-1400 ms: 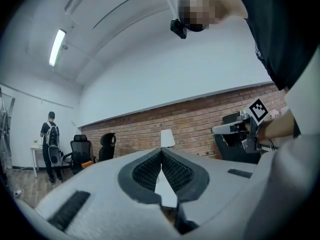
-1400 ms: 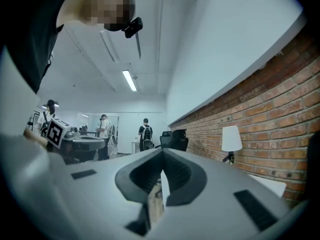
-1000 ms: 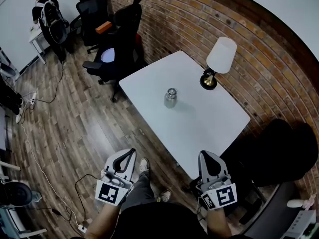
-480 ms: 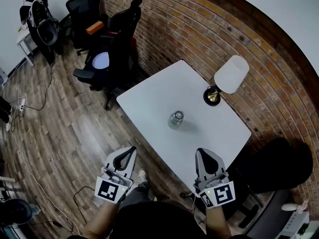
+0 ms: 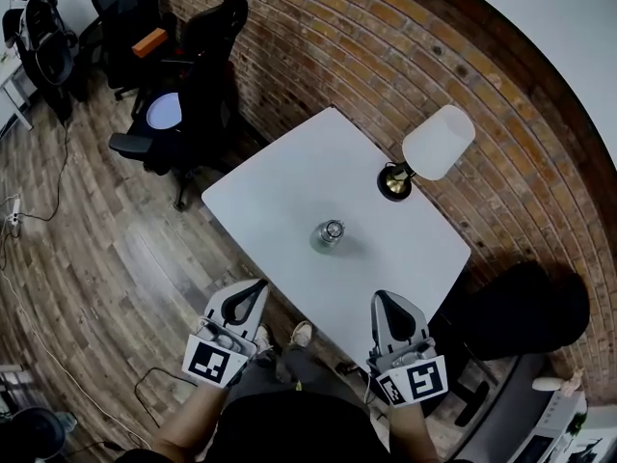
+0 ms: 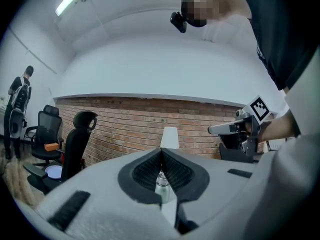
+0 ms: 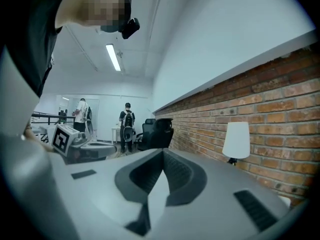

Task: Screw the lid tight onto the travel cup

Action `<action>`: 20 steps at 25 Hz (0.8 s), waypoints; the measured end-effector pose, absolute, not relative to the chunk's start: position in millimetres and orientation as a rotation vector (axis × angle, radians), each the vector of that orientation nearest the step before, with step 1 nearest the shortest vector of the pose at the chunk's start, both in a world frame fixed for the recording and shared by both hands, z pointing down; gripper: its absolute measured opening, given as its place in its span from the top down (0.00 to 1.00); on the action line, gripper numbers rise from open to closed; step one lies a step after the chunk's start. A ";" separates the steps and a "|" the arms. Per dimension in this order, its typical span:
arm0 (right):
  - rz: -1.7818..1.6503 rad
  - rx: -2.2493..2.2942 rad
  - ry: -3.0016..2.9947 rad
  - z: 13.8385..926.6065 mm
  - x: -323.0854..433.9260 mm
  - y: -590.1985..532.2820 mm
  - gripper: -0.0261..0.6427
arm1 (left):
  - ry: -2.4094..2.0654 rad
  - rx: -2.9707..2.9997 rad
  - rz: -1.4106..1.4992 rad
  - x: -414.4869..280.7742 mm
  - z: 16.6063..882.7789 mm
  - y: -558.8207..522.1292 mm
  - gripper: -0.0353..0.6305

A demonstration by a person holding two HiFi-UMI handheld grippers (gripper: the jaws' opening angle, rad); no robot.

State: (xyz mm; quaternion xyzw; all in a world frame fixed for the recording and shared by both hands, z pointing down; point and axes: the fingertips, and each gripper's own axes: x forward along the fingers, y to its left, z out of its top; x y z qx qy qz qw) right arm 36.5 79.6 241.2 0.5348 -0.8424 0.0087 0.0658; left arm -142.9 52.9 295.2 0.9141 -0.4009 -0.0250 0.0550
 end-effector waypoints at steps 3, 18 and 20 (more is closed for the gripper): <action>0.041 1.623 -2.534 246.7 41.2 70.7 0.94 | -1.198 2.786 -0.062 -135.9 297.7 41.1 0.91; 0.096 1.632 -2.504 281.0 74.2 28.5 0.94 | -1.137 2.830 0.034 -95.7 308.9 4.1 0.91; 0.047 1.591 -2.482 291.8 73.1 23.9 0.94 | -1.125 2.826 0.060 -90.5 317.5 -0.6 0.91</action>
